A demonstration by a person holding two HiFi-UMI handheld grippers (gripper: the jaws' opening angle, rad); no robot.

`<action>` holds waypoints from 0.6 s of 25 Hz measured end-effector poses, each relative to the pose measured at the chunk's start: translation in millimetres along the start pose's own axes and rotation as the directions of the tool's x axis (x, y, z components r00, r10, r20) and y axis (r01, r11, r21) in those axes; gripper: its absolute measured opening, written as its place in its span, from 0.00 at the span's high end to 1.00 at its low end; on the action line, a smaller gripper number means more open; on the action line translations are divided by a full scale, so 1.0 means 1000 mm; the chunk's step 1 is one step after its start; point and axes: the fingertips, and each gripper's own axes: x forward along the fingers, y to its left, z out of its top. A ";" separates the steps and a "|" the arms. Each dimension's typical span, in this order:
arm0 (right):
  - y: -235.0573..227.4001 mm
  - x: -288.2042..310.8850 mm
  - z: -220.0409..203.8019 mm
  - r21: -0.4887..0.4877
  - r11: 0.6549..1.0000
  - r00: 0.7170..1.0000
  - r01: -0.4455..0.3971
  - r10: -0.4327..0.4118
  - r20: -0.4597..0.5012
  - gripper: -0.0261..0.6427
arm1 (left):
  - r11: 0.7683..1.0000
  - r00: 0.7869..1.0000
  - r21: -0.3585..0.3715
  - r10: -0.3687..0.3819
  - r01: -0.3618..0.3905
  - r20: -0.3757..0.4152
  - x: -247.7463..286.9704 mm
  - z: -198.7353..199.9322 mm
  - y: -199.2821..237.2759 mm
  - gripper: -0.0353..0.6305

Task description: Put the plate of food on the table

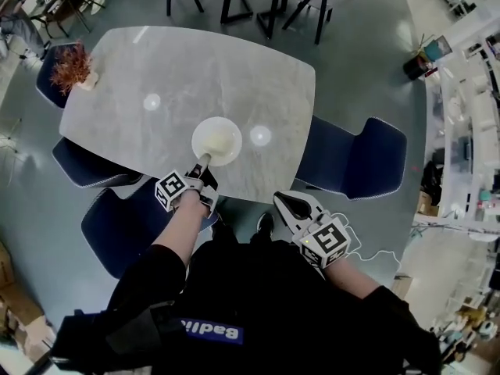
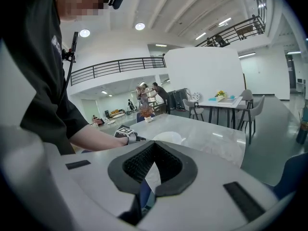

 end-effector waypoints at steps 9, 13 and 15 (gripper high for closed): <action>-0.021 0.008 -0.028 0.034 0.994 0.992 0.100 -0.098 -0.074 0.95 | 0.995 0.994 0.001 0.104 -0.104 -0.036 0.052 0.026 0.055 0.93; -0.033 0.005 -0.037 0.047 0.989 0.986 0.139 -0.134 -0.101 0.95 | 0.990 0.990 0.006 0.139 -0.139 -0.038 0.072 0.026 0.073 0.93; -0.035 0.003 -0.040 0.062 0.988 0.985 0.142 -0.135 -0.104 0.95 | 0.987 0.986 0.011 0.161 -0.160 -0.041 0.077 0.026 0.077 0.93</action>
